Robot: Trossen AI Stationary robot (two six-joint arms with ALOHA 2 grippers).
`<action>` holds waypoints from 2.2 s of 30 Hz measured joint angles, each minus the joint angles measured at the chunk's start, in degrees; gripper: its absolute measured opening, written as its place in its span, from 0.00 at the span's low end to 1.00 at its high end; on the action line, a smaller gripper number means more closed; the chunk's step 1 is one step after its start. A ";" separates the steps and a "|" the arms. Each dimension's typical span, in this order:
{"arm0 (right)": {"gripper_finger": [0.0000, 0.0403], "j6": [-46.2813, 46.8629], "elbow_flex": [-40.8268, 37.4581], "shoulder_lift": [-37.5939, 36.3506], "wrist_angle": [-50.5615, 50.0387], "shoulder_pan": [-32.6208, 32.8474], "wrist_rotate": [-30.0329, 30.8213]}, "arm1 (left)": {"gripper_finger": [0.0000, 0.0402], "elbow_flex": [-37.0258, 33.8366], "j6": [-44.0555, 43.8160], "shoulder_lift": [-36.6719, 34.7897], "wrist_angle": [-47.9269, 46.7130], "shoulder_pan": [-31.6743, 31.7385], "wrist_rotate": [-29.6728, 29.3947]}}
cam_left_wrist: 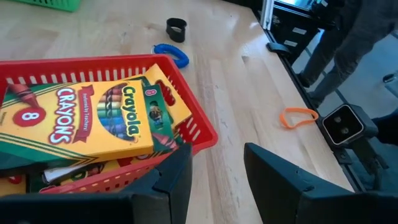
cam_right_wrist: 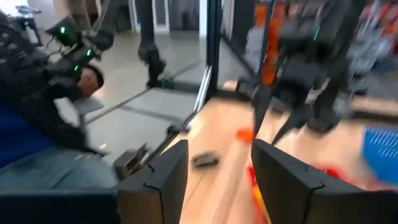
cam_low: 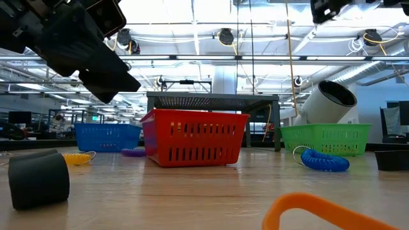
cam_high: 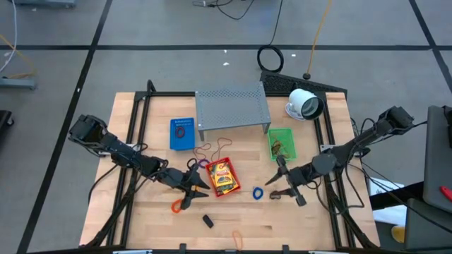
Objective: Pick & Place Office Desk Supplies
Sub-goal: Put the blue spring keychain into the blue bin
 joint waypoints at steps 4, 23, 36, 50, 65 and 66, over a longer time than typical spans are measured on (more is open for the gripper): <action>0.40 7.50 0.00 0.01 -6.71 0.00 -1.07 | 0.38 0.00 -1.09 0.00 -0.02 0.00 0.02; 0.39 23.43 0.02 12.31 -10.81 0.89 -1.13 | 0.38 0.00 -1.45 0.00 -0.23 0.00 0.03; 0.38 39.71 0.02 12.16 -24.00 0.90 -1.14 | 0.38 0.00 -0.65 0.01 -0.22 0.00 -0.02; 0.38 47.70 0.02 12.21 -34.15 0.90 -0.80 | 0.38 0.00 0.51 0.01 -0.22 0.07 -0.04; 0.38 37.29 0.02 19.16 -20.08 -0.65 3.26 | 0.38 0.02 0.36 0.02 -0.19 0.07 -0.08; 0.38 36.53 0.04 20.80 -17.69 -1.17 2.35 | 0.38 0.00 0.35 0.02 -0.20 0.07 -0.08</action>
